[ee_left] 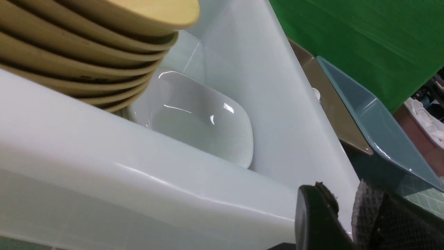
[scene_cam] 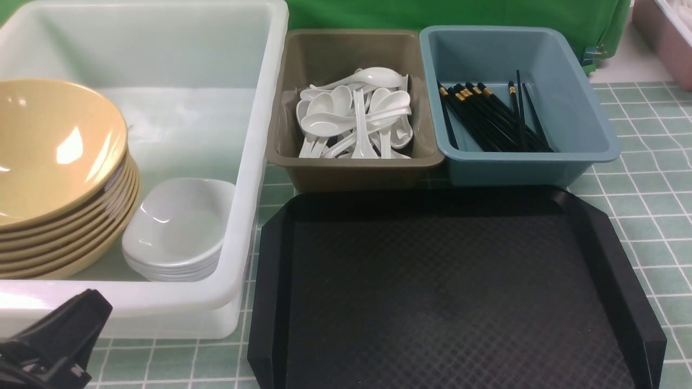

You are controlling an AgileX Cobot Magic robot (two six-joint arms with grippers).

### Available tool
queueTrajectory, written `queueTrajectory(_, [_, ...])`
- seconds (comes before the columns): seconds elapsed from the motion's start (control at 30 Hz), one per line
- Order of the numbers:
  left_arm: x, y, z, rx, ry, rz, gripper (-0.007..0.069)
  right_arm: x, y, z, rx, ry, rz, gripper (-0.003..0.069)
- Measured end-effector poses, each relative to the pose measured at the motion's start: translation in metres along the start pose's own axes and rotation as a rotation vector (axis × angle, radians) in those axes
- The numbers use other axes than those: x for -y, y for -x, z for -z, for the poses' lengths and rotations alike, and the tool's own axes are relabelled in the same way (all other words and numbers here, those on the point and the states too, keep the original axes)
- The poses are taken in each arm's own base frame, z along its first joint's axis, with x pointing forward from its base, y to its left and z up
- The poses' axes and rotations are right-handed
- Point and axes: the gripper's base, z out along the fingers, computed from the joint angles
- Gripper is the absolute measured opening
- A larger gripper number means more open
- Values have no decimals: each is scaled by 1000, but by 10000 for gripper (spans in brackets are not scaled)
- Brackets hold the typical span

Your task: On blue table put chopsticks spoon bowls plates into blue grey white boxes.

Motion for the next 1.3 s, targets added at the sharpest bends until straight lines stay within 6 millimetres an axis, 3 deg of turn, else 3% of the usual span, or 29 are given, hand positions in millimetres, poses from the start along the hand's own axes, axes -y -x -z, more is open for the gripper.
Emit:
queueTrajectory(0.2, [-3,-13,5,0,-39,-23,130,0,0,0,-1,0,-1,85])
queueTrajectory(0.33, [-15,-22,10,125,-15,-93,130,0,0,0,-4,-1,-3,89])
queueTrajectory(0.57, [-27,-14,11,236,123,-275,130,0,0,0,-4,-1,-3,93])
queueTrajectory(0.8, [-38,-22,9,199,194,-271,127,0,0,0,-5,-1,-3,101])
queueTrajectory(1.13, [-44,-33,9,63,245,-348,2,0,0,0,-5,-1,-3,107])
queueTrajectory(1.3, [-43,-34,9,58,240,-346,2,0,0,0,-5,-1,-3,110])
